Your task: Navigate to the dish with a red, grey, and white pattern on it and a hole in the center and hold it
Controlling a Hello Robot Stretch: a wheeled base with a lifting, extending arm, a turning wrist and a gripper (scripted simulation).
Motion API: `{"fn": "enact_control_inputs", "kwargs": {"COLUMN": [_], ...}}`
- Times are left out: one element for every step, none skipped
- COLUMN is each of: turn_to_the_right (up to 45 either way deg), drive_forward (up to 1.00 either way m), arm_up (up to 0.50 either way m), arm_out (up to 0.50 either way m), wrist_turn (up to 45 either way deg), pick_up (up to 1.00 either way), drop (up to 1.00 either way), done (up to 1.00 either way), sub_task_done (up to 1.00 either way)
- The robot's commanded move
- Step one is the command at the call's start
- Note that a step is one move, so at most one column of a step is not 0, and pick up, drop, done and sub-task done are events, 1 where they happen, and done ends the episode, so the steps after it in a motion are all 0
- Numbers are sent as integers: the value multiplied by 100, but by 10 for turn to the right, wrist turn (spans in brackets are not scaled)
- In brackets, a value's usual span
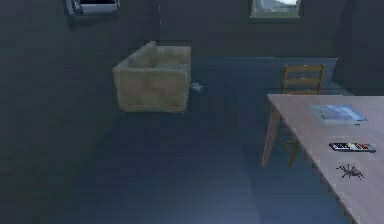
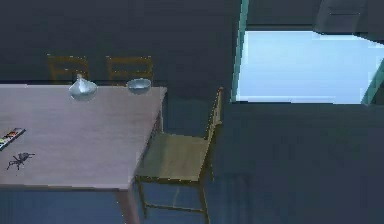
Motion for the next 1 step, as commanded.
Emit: {"fn": "enact_control_inputs", "kwargs": {"turn_to_the_right": [0], "drive_forward": [100], "arm_up": [0], "arm_out": [0], "wrist_turn": [0], "pick_up": [0], "drop": [0], "done": [0], "sub_task_done": [0]}}
